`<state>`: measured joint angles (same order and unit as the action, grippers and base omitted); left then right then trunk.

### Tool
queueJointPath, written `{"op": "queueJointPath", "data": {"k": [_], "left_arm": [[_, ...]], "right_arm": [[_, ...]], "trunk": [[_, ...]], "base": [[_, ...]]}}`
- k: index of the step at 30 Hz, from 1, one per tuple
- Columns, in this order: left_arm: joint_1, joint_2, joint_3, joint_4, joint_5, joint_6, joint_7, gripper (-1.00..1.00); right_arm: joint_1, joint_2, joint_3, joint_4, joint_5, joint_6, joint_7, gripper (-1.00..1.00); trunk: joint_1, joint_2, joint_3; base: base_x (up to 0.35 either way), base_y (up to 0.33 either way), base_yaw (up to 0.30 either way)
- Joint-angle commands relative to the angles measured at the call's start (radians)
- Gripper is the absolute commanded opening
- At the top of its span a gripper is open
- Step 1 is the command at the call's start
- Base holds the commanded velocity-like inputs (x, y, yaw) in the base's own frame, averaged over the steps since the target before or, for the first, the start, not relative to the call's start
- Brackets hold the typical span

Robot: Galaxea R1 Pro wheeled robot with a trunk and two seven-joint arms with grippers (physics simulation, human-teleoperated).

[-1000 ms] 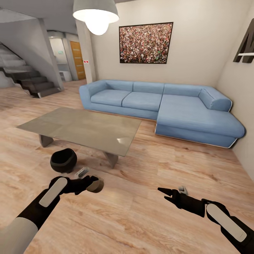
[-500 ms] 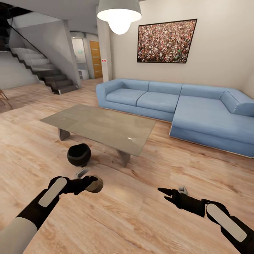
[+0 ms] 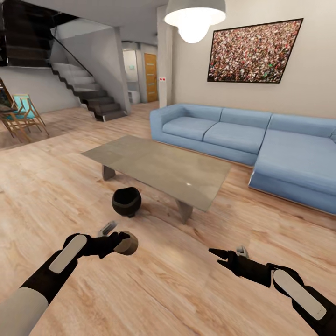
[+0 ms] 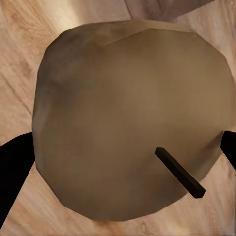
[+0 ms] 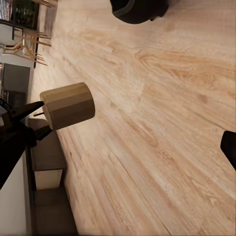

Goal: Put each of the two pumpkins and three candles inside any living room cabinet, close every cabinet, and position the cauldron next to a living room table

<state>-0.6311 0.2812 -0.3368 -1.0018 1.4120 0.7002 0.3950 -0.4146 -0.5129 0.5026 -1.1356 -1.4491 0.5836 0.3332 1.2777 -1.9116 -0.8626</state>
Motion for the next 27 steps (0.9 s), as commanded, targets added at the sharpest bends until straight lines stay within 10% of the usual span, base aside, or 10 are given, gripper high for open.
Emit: {"op": "queueJointPath", "data": {"k": [1, 27], "left_arm": [[-0.001, 0.001, -0.002, -0.001, 0.014, -0.002, 0.010, -1.00], [-0.001, 0.001, -0.003, 0.023, 0.015, -0.002, 0.010, -1.00]], "right_arm": [[-0.001, -0.001, 0.002, 0.000, -0.004, 0.001, 0.001, 1.00], [-0.001, -0.001, 0.003, 0.000, -0.004, 0.000, 0.004, 1.00]], "trunk": [[0.000, 0.000, -0.001], [0.000, 0.000, -0.003]], "base": [[0.234, 0.196, 0.275], [0.241, 0.199, 0.212]]}}
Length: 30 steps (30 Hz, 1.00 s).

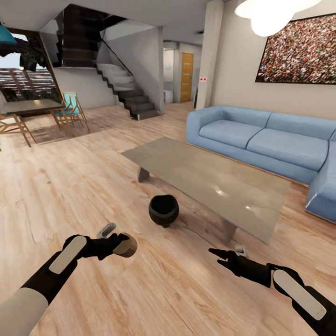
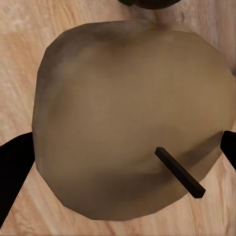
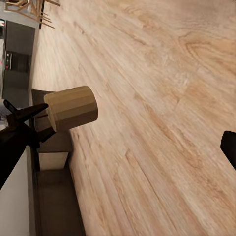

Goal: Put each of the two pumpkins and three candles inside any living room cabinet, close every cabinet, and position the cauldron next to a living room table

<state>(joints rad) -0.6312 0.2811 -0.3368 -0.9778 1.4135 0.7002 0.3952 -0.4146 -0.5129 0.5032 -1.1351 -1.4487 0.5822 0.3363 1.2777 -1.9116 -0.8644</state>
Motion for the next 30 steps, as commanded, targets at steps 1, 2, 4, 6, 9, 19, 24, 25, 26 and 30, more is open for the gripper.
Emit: {"op": "queueJointPath", "data": {"k": [1, 2, 4, 6, 9, 19, 24, 25, 26, 30], "left_arm": [[-0.001, 0.001, -0.003, -0.001, 0.013, -0.002, 0.010, -1.00], [-0.001, 0.001, -0.002, -0.002, 0.013, -0.002, 0.010, -1.00], [-0.001, 0.001, -0.003, -0.001, 0.013, -0.002, 0.010, -1.00], [-0.001, 0.001, -0.002, -0.002, 0.013, -0.002, 0.010, -1.00], [-0.001, 0.001, -0.003, -0.002, 0.013, -0.002, 0.010, -1.00], [-0.001, 0.001, -0.003, -0.002, 0.013, -0.002, 0.010, -1.00], [-0.001, 0.001, -0.003, -0.002, 0.014, -0.002, 0.010, -1.00], [-0.001, 0.001, -0.003, -0.002, 0.014, -0.002, 0.010, -1.00], [-0.001, 0.001, -0.003, -0.002, 0.014, -0.002, 0.010, -1.00], [-0.001, 0.001, -0.003, -0.002, 0.014, -0.002, 0.010, -1.00]], "right_arm": [[-0.001, -0.001, 0.003, 0.001, -0.003, 0.001, 0.001, 1.00], [-0.001, -0.001, 0.004, 0.001, -0.003, 0.001, 0.001, 1.00], [-0.001, -0.001, 0.004, 0.001, 0.008, 0.001, 0.001, 1.00], [-0.001, -0.001, 0.003, 0.001, 0.028, 0.002, 0.001, 1.00], [-0.001, 0.000, 0.002, 0.001, 0.042, 0.002, 0.002, 1.00], [-0.001, 0.000, 0.001, 0.000, 0.045, 0.002, -0.003, 1.00], [-0.001, 0.001, 0.001, 0.000, 0.045, 0.002, -0.003, 1.00], [-0.001, 0.001, 0.001, 0.000, 0.045, 0.002, -0.003, 1.00], [-0.001, 0.001, 0.001, 0.000, 0.045, 0.002, -0.003, 1.00], [-0.001, 0.000, 0.000, 0.000, 0.045, 0.002, -0.002, 1.00]], "trunk": [[0.000, 0.000, -0.001], [0.000, 0.000, -0.001], [0.000, 0.000, -0.001], [0.000, 0.000, -0.001], [0.000, 0.000, -0.001], [0.000, 0.000, 0.002], [0.000, 0.000, 0.006], [0.000, 0.000, 0.007], [0.000, 0.000, 0.008], [0.000, 0.000, 0.009]], "base": [[0.242, 0.200, 0.003], [0.242, 0.200, 0.002], [0.242, 0.200, 0.001], [0.242, 0.200, 0.000], [0.241, 0.200, 0.000], [0.181, 0.150, 0.081], [0.014, 0.010, 0.245], [0.003, 0.002, 0.255], [0.002, 0.001, 0.256], [0.001, 0.000, 0.128]]}}
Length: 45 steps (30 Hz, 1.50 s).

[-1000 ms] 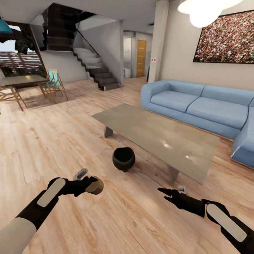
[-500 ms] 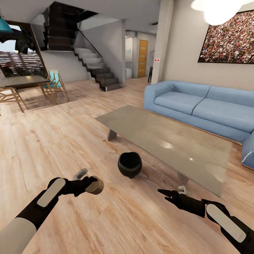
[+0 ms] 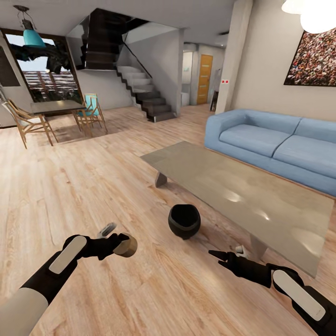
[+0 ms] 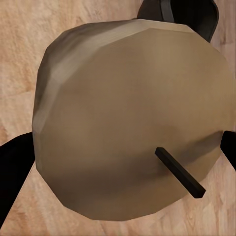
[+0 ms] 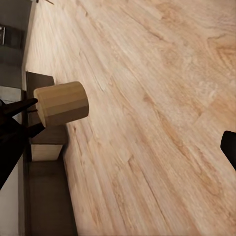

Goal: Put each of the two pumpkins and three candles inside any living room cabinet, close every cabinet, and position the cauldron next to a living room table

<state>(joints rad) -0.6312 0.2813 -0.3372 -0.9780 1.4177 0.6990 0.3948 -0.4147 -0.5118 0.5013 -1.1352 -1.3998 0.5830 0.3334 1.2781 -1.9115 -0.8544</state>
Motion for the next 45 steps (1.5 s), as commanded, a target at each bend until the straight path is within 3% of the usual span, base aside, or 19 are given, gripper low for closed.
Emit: {"op": "queueJointPath", "data": {"k": [1, 15, 45], "left_arm": [[-0.001, 0.001, -0.003, -0.002, 0.010, -0.001, 0.010, -1.00], [-0.001, 0.000, -0.003, -0.001, 0.010, -0.001, 0.010, -1.00], [-0.001, 0.001, -0.003, -0.001, 0.009, -0.001, 0.010, -1.00]], "right_arm": [[-0.001, -0.001, 0.003, 0.000, -0.004, 0.002, 0.001, 1.00], [-0.001, -0.001, 0.003, 0.000, -0.004, 0.001, 0.001, 1.00], [-0.001, 0.009, 0.003, 0.000, -0.002, 0.001, -0.001, 1.00]], "trunk": [[0.000, 0.000, -0.001], [0.000, 0.000, -0.001], [0.000, 0.000, -0.001]], "base": [[0.000, 0.000, 0.013], [0.000, 0.000, 0.034], [0.228, 0.128, 0.285]]}}
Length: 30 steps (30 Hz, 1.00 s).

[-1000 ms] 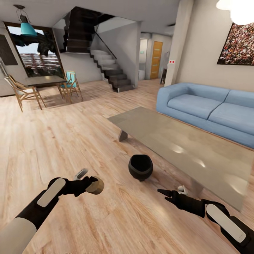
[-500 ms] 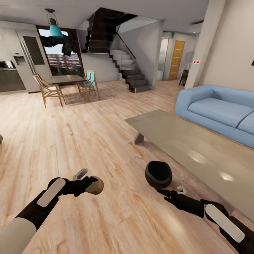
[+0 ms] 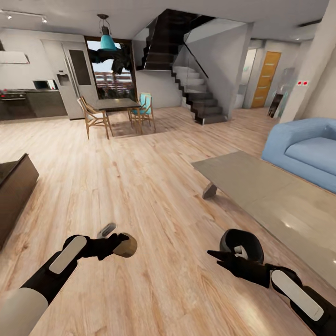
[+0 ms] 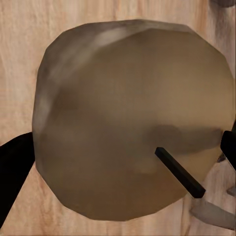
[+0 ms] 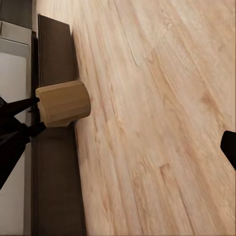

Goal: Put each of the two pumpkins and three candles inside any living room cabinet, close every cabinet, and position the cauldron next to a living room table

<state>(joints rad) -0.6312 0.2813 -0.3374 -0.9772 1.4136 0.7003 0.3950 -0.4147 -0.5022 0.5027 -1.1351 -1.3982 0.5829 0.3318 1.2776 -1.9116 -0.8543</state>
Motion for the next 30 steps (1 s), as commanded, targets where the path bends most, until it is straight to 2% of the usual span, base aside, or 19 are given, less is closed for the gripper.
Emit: {"op": "queueJointPath", "data": {"k": [1, 14, 30], "left_arm": [[-0.001, 0.001, -0.003, -0.001, 0.013, -0.002, 0.010, -1.00], [-0.001, 0.001, -0.003, -0.001, 0.013, -0.002, 0.010, -1.00], [-0.001, 0.000, -0.005, -0.001, 0.015, -0.002, 0.010, -1.00]], "right_arm": [[-0.001, -0.001, 0.002, 0.000, -0.004, 0.002, 0.001, 1.00], [-0.001, -0.001, 0.002, 0.000, -0.004, 0.001, 0.003, 1.00], [-0.001, -0.001, 0.001, 0.000, -0.004, -0.001, 0.005, 1.00]], "trunk": [[0.000, 0.000, -0.001], [0.000, 0.000, -0.001], [0.000, 0.000, -0.001]], "base": [[0.278, 0.154, 0.289], [0.284, 0.121, 0.274], [0.300, 0.008, 0.012]]}}
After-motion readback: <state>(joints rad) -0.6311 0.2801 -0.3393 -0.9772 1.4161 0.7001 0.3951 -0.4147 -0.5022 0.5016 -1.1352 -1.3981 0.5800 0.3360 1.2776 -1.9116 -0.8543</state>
